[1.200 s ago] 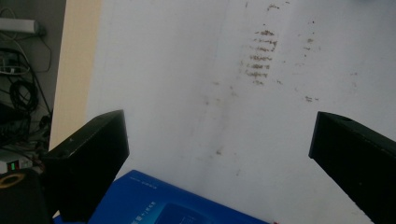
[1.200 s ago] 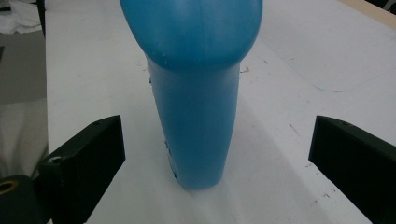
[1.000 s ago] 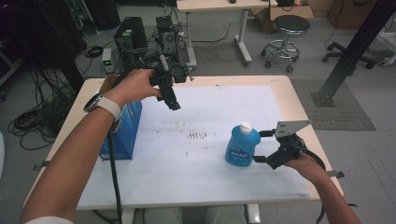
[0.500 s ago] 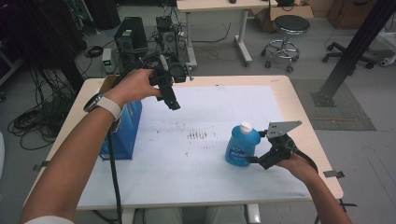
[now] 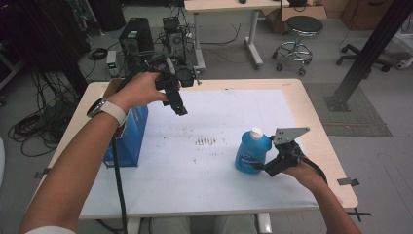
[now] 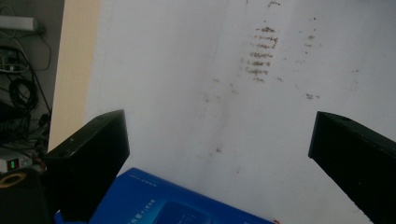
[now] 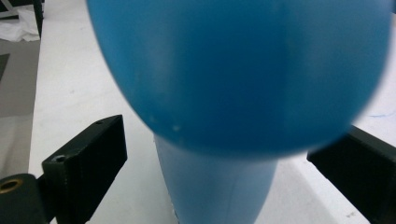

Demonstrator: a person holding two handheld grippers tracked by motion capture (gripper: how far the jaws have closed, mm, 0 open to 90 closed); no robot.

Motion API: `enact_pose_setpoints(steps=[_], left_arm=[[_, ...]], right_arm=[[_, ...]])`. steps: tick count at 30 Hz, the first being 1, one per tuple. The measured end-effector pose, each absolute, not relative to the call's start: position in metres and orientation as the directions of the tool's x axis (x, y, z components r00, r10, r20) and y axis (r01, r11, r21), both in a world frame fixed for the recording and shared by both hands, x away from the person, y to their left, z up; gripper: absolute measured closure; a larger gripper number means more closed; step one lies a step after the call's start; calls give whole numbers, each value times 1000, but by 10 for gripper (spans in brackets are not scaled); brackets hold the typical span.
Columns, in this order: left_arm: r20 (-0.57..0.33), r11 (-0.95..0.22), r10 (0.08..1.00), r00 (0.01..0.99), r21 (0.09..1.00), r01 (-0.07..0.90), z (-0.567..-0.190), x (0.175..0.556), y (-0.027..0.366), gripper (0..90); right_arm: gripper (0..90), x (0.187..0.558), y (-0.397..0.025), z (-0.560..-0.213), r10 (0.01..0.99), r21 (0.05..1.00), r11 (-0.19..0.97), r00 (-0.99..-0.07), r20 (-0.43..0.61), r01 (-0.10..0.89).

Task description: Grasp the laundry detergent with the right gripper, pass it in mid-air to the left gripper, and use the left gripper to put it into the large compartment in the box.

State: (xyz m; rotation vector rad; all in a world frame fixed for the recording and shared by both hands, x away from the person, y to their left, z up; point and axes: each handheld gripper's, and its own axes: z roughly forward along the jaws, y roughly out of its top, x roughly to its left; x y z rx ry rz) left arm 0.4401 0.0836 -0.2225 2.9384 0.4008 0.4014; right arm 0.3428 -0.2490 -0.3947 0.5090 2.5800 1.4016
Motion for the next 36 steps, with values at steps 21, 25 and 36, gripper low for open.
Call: enact_pose_setpoints(steps=[21,25,36], left_arm=[[245,-950,291,925,188,249,-222,439,88,59],[244,-950,291,925,187,249,-222,440,88,59],[246,-951,288,925,185,247,-223,439,86,59]], right_arm=[[188,345,-245,-401,357,859,470,-934,24,202],[199,345,-246,-402,363,860,466,-932,26,205],[286,345,-247,-400,354,864,465,-935,15,191]])
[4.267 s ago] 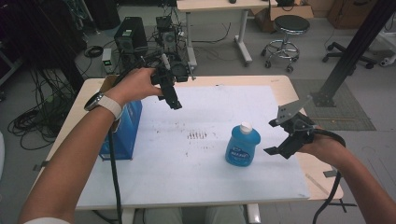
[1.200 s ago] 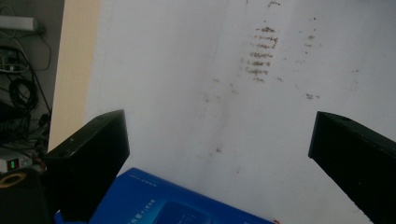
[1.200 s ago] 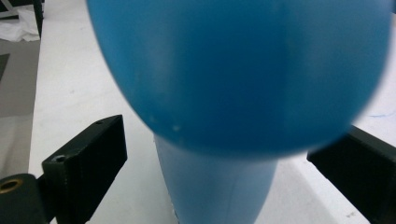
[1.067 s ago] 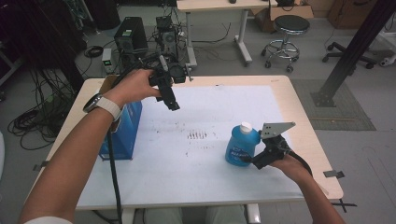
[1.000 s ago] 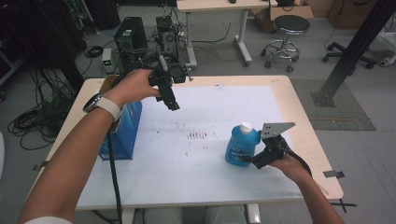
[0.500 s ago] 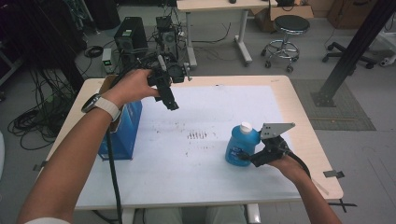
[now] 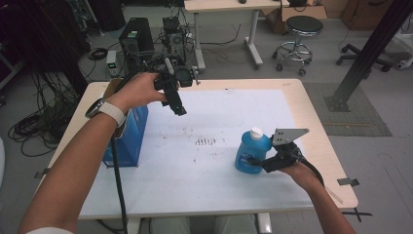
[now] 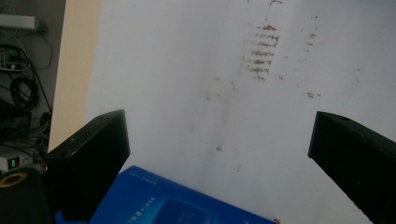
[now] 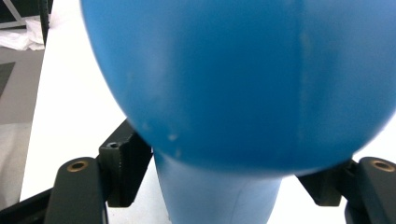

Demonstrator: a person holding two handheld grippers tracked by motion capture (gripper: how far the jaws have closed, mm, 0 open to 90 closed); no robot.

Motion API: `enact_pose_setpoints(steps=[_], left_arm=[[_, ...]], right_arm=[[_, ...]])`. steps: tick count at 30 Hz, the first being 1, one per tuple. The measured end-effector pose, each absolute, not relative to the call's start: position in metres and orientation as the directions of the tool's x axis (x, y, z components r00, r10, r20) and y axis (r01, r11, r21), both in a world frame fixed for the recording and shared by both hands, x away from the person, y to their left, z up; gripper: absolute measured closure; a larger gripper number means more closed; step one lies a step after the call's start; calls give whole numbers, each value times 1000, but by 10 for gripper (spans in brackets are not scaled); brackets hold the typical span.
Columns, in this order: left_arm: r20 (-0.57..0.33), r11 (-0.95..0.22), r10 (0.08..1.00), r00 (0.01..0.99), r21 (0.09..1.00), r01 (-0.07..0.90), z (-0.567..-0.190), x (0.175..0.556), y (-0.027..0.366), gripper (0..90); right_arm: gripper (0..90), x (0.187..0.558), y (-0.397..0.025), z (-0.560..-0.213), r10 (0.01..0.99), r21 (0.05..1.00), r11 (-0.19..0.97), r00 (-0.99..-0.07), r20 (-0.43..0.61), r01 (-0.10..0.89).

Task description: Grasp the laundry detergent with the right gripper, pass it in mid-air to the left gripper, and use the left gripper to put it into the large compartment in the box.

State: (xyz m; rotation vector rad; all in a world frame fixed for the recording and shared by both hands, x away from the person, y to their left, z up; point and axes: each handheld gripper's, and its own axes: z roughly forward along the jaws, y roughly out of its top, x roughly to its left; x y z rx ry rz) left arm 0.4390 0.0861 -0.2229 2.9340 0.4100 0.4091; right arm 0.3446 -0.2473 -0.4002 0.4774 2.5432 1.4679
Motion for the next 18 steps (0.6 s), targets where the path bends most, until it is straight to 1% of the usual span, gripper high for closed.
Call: enact_pose_setpoints(steps=[6,10,18], left_arm=[[246,-951,289,925,184,248,-223,439,86,59],[247,-951,288,925,184,247,-222,439,86,59],[248,-952,288,925,180,248,-222,438,88,59]], right_arm=[[328,344,-247,-400,348,865,468,-938,5,178],[371,343,-246,-399,341,867,469,-940,-3,167],[406,343,-245,-399,329,867,472,-944,-4,161]])
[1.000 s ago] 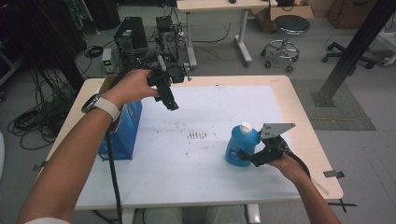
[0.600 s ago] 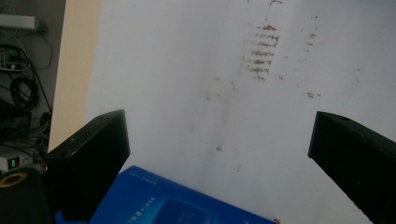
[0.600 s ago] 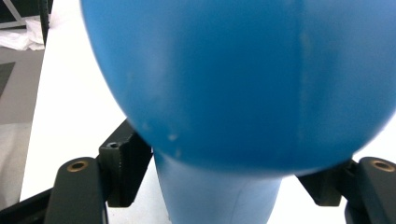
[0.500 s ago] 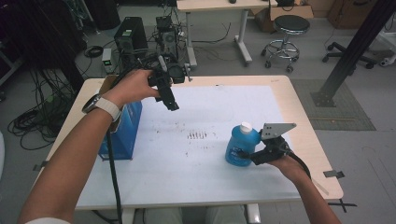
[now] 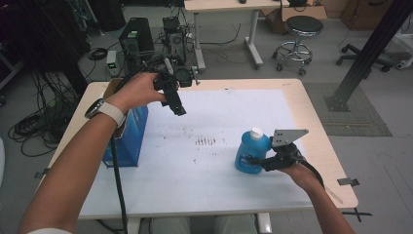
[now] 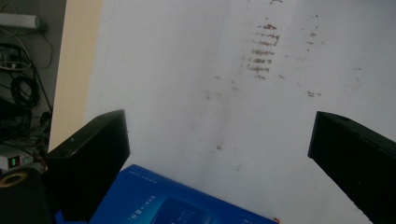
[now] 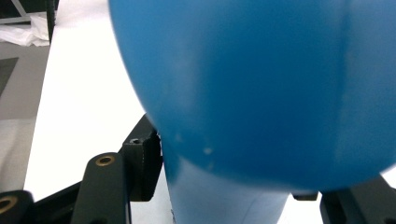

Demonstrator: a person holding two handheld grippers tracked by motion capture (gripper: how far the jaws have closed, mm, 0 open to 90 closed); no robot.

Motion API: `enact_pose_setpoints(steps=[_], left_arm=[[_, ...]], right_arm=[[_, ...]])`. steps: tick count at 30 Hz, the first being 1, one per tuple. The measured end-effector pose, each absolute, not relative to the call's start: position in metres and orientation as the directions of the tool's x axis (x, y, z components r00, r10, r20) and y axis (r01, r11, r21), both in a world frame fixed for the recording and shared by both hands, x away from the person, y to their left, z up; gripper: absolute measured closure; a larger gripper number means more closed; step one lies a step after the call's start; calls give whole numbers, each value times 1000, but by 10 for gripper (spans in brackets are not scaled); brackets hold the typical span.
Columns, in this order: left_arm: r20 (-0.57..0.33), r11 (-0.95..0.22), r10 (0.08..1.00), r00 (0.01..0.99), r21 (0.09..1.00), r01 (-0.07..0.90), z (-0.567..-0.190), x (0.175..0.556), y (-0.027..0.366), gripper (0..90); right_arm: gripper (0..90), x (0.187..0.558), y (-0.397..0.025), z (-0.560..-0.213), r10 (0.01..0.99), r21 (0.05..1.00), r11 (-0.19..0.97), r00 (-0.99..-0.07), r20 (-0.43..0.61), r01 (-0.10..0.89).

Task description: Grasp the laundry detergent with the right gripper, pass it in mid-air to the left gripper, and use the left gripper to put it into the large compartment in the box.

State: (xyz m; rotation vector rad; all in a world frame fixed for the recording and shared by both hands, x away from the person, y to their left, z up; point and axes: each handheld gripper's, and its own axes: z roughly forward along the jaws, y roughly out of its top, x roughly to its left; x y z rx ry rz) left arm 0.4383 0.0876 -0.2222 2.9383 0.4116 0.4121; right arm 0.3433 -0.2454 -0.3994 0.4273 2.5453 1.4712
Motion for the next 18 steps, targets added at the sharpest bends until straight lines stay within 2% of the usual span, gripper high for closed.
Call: enact_pose_setpoints(steps=[18], left_arm=[[250,-949,295,922,189,252,-222,437,89,60]], right_arm=[[450,344,-248,-398,299,877,453,-954,19,159]])
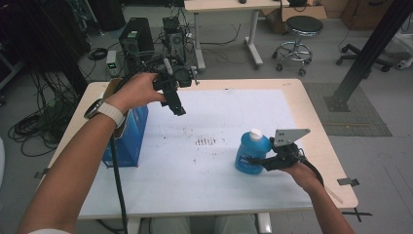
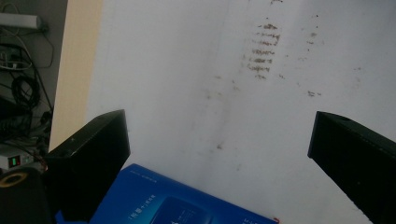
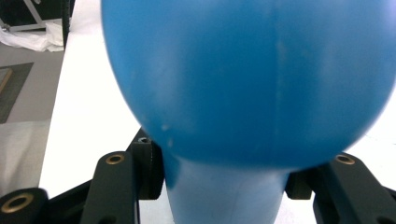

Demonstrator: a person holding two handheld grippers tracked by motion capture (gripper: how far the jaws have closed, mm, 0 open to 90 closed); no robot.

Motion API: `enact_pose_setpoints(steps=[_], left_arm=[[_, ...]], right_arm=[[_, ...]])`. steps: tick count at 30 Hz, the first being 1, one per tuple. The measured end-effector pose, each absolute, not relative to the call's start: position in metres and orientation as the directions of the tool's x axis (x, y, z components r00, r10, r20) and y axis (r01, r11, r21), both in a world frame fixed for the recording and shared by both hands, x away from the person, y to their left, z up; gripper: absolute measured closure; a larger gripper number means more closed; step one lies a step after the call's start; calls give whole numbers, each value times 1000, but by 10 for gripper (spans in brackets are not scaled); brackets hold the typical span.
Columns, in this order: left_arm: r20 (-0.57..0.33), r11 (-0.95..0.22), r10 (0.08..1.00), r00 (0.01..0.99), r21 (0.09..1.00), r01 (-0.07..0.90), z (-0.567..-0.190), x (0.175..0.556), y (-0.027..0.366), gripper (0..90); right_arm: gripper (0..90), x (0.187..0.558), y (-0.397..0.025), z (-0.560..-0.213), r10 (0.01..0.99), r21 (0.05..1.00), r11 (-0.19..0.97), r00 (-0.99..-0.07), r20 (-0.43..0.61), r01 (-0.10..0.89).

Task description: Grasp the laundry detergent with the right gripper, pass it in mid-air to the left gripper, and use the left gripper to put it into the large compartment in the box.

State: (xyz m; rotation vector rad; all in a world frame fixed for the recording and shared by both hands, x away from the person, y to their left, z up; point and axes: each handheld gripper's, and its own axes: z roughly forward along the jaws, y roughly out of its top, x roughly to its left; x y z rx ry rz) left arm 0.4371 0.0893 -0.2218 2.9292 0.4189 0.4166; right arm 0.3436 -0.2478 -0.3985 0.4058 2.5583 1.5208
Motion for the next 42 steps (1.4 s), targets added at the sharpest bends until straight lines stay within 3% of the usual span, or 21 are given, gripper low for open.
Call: enact_pose_setpoints(steps=[22,42], left_arm=[[270,-960,245,931,198,196,-204,398,77,62],[239,-969,189,953,202,141,-185,347,66,62]], right_arm=[[450,337,-256,-358,309,873,456,-951,29,174],[450,327,-236,-318,188,873,475,-982,25,114]])
